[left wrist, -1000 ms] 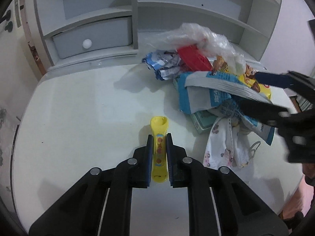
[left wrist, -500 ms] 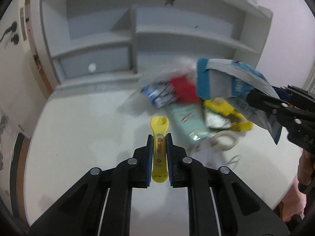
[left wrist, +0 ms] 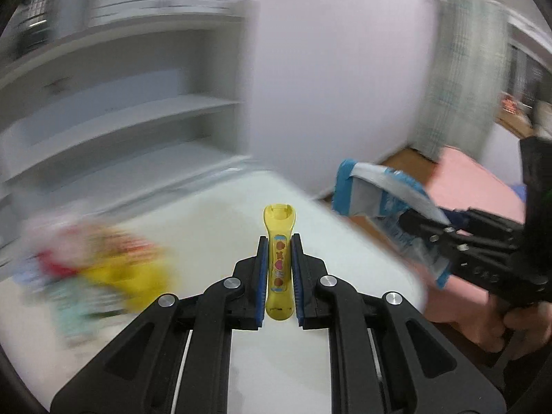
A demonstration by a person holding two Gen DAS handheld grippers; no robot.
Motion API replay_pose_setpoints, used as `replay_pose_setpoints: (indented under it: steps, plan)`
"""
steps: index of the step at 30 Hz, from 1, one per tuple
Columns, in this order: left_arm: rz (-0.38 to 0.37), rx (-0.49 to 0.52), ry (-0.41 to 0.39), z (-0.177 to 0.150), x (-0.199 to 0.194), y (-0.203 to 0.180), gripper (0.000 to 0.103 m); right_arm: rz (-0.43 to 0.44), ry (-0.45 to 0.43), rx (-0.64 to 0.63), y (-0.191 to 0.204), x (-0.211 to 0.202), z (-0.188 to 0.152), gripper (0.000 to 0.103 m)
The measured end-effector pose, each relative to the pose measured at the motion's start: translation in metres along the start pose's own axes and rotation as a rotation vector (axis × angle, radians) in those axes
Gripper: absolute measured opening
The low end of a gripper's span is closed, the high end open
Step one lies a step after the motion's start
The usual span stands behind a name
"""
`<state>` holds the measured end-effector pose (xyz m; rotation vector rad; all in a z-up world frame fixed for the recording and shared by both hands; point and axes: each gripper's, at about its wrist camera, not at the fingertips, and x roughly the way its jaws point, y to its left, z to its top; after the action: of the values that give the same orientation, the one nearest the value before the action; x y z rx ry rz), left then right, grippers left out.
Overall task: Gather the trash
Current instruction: 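Carry the tube and wrapper to the bin and open both tools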
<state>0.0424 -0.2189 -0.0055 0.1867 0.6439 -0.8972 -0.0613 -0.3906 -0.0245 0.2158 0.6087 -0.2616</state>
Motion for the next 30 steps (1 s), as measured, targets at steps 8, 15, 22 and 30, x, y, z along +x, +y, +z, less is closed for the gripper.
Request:
replay_pose_setpoints:
  steps: [8,15,22,30]
  plan:
    - [-0.263,0.174,0.078,-0.012,0.078,-0.164,0.012,-0.294,0.04,0.24,-0.164,-0.051,-0.081,0.034]
    - [-0.351,0.243,0.182,-0.057,0.146,-0.251,0.012,-0.41,0.118,0.41,-0.253,-0.065,-0.156,0.034]
    - [-0.312,0.273,0.322,-0.114,0.228,-0.281,0.012,-0.432,0.226,0.512,-0.299,-0.036,-0.209,0.034]
    - [-0.22,0.242,0.524,-0.183,0.306,-0.269,0.012,-0.387,0.428,0.559,-0.315,0.021,-0.254,0.034]
